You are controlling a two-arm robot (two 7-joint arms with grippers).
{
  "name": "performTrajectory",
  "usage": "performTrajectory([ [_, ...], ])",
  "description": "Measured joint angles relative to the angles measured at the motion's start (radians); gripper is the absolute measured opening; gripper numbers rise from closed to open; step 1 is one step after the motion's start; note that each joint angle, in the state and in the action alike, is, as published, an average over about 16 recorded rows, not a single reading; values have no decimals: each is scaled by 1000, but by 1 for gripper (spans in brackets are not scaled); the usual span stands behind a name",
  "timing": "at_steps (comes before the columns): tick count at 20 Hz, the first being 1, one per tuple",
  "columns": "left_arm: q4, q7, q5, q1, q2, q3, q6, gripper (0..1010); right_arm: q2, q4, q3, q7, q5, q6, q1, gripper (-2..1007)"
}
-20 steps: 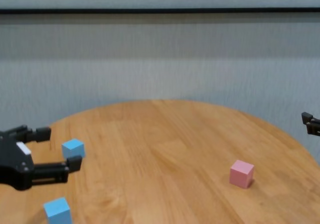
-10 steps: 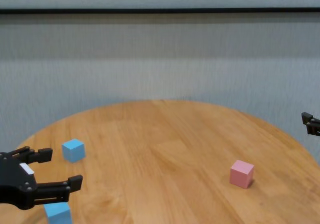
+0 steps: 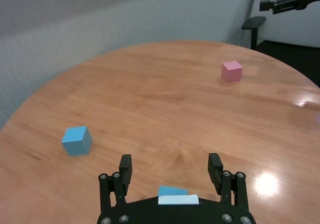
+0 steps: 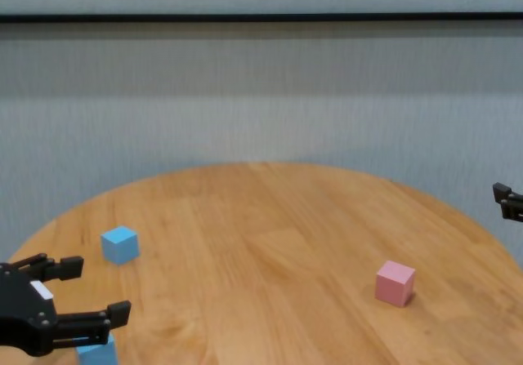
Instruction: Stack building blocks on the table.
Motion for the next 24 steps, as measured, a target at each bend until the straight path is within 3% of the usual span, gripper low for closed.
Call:
performTrajectory([
  [24,75,-29,74,0,-47,-8,2,1000,0,0,0,0,0,0,0,1005],
])
